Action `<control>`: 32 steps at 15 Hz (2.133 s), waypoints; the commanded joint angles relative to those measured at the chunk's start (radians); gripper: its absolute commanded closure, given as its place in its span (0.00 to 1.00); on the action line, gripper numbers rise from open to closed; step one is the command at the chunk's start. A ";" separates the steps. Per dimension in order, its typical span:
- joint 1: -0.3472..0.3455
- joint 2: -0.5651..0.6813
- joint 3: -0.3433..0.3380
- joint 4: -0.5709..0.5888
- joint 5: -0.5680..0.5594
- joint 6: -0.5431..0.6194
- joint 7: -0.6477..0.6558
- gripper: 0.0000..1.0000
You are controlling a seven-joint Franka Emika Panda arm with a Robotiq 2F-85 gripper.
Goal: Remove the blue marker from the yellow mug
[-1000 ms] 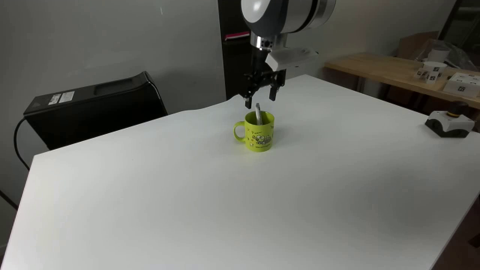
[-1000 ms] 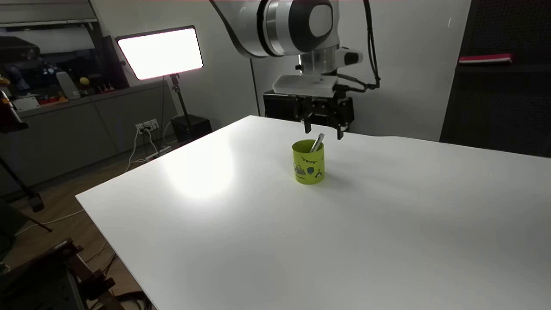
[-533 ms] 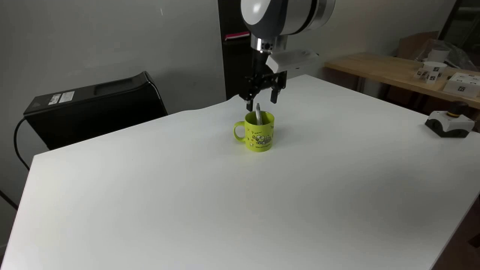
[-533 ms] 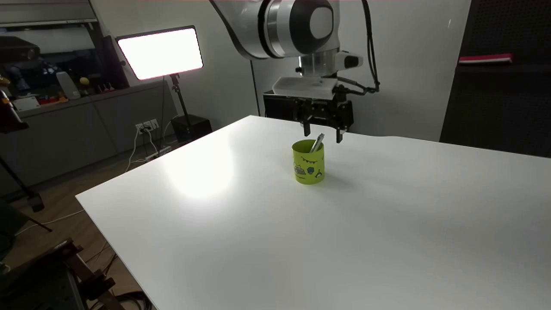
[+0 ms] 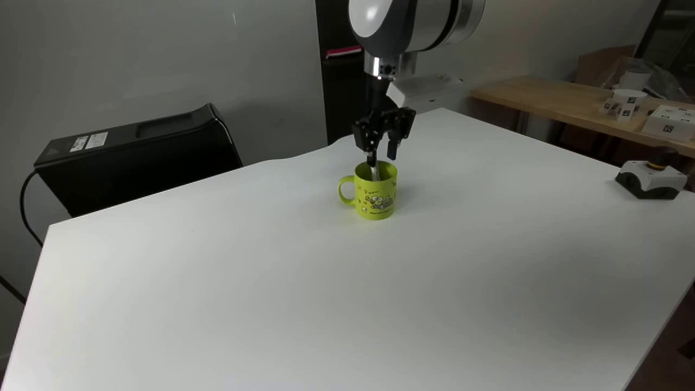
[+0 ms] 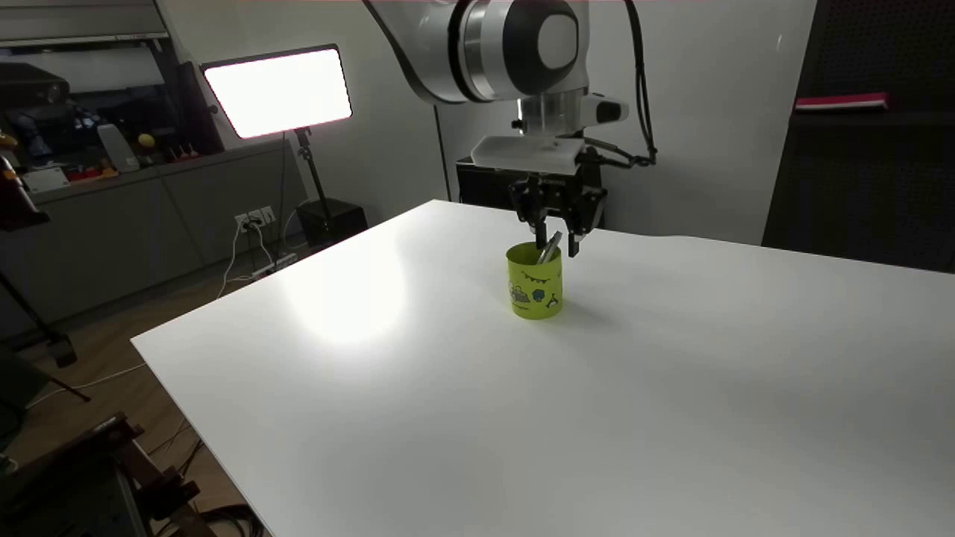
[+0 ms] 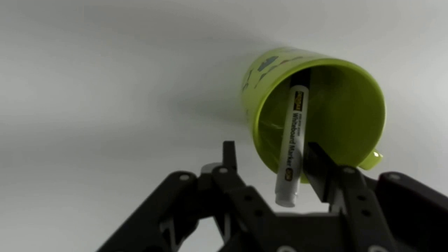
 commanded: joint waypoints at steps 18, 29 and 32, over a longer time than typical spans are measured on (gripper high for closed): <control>0.054 -0.012 -0.041 0.116 -0.085 -0.101 0.031 0.98; 0.060 -0.117 -0.042 0.143 -0.105 -0.179 0.026 0.96; 0.063 -0.188 -0.039 0.143 -0.121 -0.222 0.024 0.96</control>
